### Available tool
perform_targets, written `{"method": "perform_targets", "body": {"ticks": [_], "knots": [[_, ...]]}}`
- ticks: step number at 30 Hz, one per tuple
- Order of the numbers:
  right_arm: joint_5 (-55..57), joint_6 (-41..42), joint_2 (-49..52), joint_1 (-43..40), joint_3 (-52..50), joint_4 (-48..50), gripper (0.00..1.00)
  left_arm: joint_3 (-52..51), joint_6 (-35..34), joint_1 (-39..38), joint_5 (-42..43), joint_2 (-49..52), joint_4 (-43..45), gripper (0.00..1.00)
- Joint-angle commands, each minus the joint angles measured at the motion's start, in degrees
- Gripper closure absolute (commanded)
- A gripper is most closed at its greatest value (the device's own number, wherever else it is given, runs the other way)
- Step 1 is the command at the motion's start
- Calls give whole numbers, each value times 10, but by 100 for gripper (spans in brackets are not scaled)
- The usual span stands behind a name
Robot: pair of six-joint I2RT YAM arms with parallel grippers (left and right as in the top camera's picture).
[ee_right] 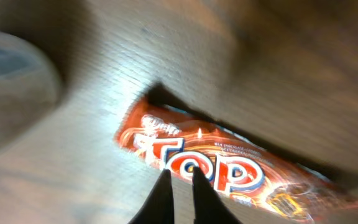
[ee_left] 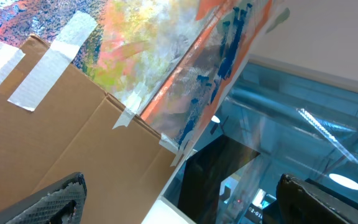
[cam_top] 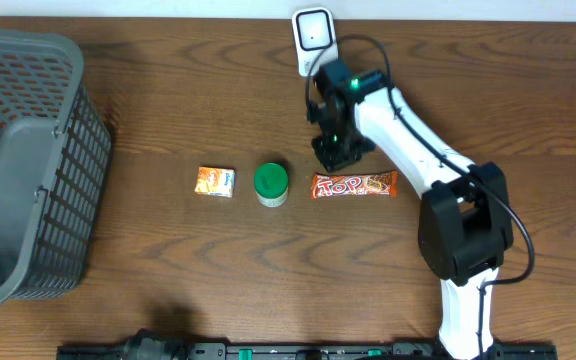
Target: Scan the item barcode
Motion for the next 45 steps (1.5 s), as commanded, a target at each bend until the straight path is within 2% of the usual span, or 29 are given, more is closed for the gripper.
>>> {"method": "perform_targets", "body": {"ticks": [1,3,7,17,22,25,31,32,34,35,42,45], "knots": [[16,-23,-4,-1,43,-27,99,-1,10,0,-4,-4,2,2],[55,-22,-4,-2,28,-31,99,-1,10,0,-4,-4,2,2],[60,-7,-4,-6,-30,-17,99,-1,10,0,-4,-4,2,2],[60,5,-4,-7,-169,112,99,-1,10,0,-4,-4,2,2],[60,9,-4,-7,-192,165,99,-1,10,0,-4,-4,2,2],[47,9,-4,-6,-171,140,99,-1,10,0,-4,-4,2,2],[28,-8,-13,-6,-56,5,98,-1,10,0,-4,-4,2,2],[28,-23,-15,-6,-41,-11,73,-1,10,0,-3,-4,2,2],[33,-108,-19,-6,-16,-39,7,-1,10,0,-4,-4,2,2],[49,-168,-20,-6,-14,-46,1,-1,10,0,-3,-4,2,2],[157,-322,-16,-18,-63,1,1,-1,10,0,-3,-4,2,2],[163,-373,-16,-26,-94,28,1,-1,10,0,-4,-4,2,2]]}}
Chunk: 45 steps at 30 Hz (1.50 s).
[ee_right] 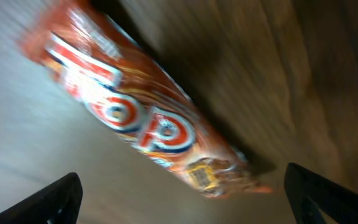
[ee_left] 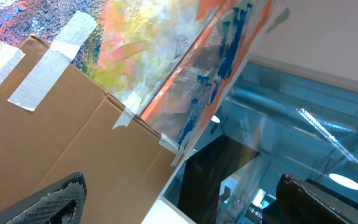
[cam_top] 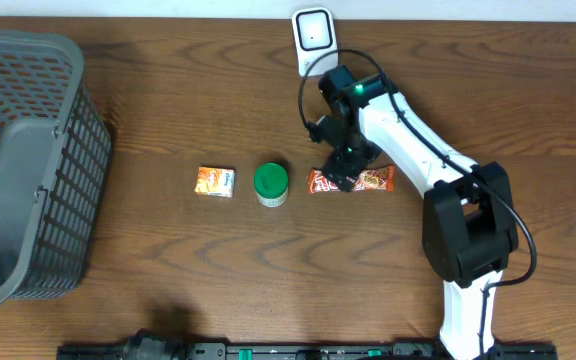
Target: Scan the item barcode
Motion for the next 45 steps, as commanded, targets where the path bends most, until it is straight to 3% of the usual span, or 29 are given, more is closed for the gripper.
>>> {"method": "perform_targets", "body": {"ticks": [1,3,5,13,21,24,27,28,34,39,45], "knots": [[39,-110,-3,-15,-34,18,1,-1,10,0,-3,-4,2,2],[39,-124,-3,-18,-45,35,6,-1,10,0,-4,-4,2,2],[36,-141,-3,-22,-59,64,27,-1,10,0,-4,-4,2,2],[-24,-141,-3,-22,-76,98,24,-1,10,0,-4,-4,2,2],[-32,-141,-2,-21,-123,119,32,-1,10,0,-4,-4,2,2],[-43,-141,-2,-20,-137,134,49,-1,10,0,-4,-4,2,2],[-54,-124,-2,-20,-146,155,92,-1,10,0,-4,-4,2,2],[-65,-109,-2,-18,-146,158,99,-1,10,0,-4,-4,2,2],[-275,-66,-3,-11,-143,133,99,-1,10,0,-4,-4,2,2],[-440,-66,-8,-15,-134,47,99,-1,10,0,-4,-4,2,2],[-523,-66,-9,-39,-110,-44,99,-1,10,0,-4,-4,2,2]]}}
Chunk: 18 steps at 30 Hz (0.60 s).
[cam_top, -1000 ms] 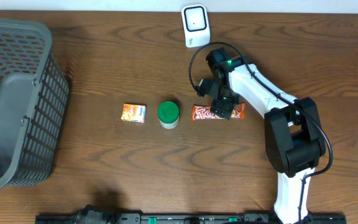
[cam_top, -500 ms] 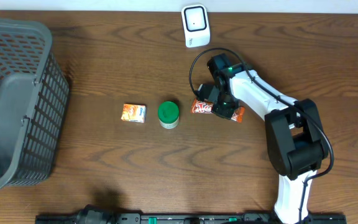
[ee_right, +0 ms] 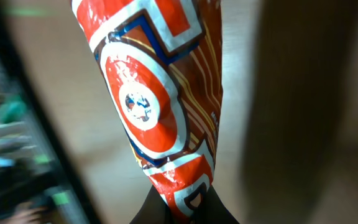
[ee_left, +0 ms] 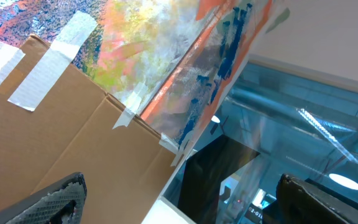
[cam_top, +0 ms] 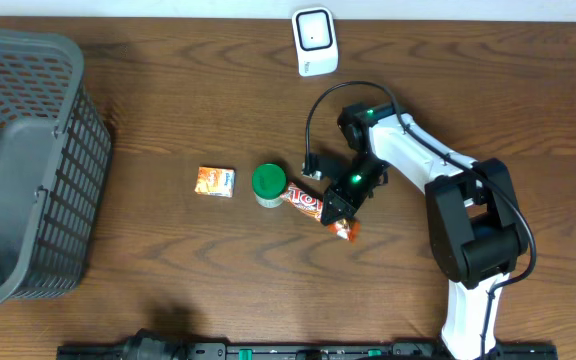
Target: Scan the item barcode
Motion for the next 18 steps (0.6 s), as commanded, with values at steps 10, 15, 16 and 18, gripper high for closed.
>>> {"method": "perform_targets", "body": {"ticks": [10,15,16,18], "knots": [[-405,5,4,-102,25,-158,99,-1,10,0,-4,-4,2,2],[-477,6,4,-139,25,-239,94,-1,10,0,-4,-4,2,2],[-486,6,4,-143,25,-262,87,-1,10,0,-4,-4,2,2],[-487,20,4,-149,24,-282,89,-1,10,0,-4,-4,2,2]]}}
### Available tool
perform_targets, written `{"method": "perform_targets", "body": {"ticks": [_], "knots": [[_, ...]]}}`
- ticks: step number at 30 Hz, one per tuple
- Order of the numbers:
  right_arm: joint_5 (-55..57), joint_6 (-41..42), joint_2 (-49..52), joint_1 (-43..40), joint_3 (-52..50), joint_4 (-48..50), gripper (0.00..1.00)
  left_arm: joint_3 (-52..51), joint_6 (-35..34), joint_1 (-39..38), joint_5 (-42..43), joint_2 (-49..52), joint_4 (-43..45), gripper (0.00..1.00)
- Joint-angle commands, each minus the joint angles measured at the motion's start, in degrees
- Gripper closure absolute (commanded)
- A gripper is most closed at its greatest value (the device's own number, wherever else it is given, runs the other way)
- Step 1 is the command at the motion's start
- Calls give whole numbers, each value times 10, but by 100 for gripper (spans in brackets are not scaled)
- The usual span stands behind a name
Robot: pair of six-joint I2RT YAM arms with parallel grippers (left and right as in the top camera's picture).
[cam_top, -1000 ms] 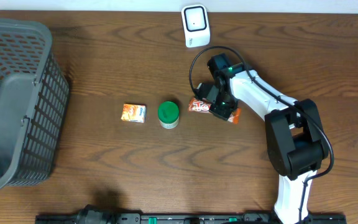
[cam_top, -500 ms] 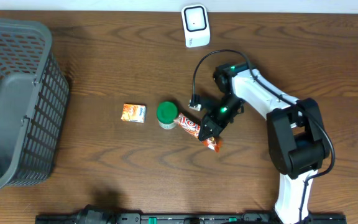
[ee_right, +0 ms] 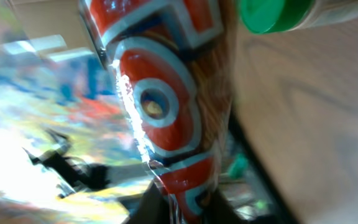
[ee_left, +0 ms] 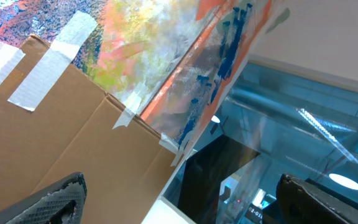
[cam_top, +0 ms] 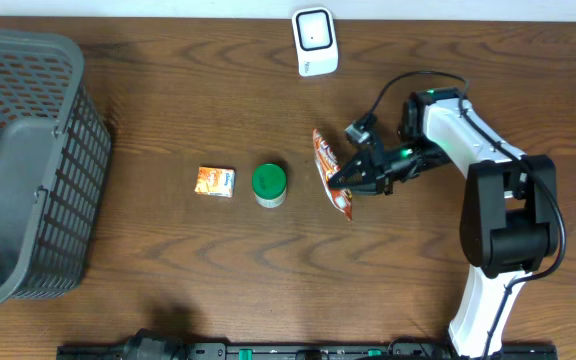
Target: Scan the item barcode
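The orange TOP candy bar (cam_top: 330, 170) hangs tilted in my right gripper (cam_top: 350, 186), right of the middle of the table. In the right wrist view the bar (ee_right: 166, 93) fills the middle, with the gripper (ee_right: 182, 202) shut on its near end. The white barcode scanner (cam_top: 314, 40) stands at the table's far edge, well apart from the bar. My left gripper (ee_left: 179, 208) is open and faces away from the table, its mesh fingertips (ee_left: 61, 198) at the frame's lower corners. No barcode shows on the bar.
A green-lidded jar (cam_top: 270, 184) and a small orange box (cam_top: 215, 181) sit left of the bar. A grey wire basket (cam_top: 28, 170) takes up the left end. The jar's green lid (ee_right: 272, 12) shows at the top of the right wrist view. The left wrist view shows cardboard (ee_left: 73, 137).
My right gripper, still shut on the candy bar, has moved right and away from the jar. The bar now stands more upright, clear of the jar. The left gripper is unchanged.
At first my right gripper was shut above the bar, which lay flat right of the jar. Then it was open over the bar. Later it was shut on the bar's end, the bar slanting against the jar. Now it holds the bar further right.
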Motion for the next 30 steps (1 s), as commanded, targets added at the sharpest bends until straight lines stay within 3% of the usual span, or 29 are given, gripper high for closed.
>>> {"method": "perform_targets", "body": {"ticks": [1,9,14,18,23,30], "knots": [[-72,13,3,-9,7,-10,99,-1,10,0,-3,-4,3,2],[-124,15,3,-2,8,-10,99,-1,10,0,-3,-4,3,2],[-124,-38,3,1,8,-2,99,-1,10,0,-3,-4,3,2],[-123,-134,3,2,8,21,99,-1,10,0,-3,-4,3,2],[-113,-379,3,6,8,85,99,-1,10,0,-3,-4,3,2],[-84,-386,3,31,8,196,99,-1,10,0,-3,-4,3,2]]}}
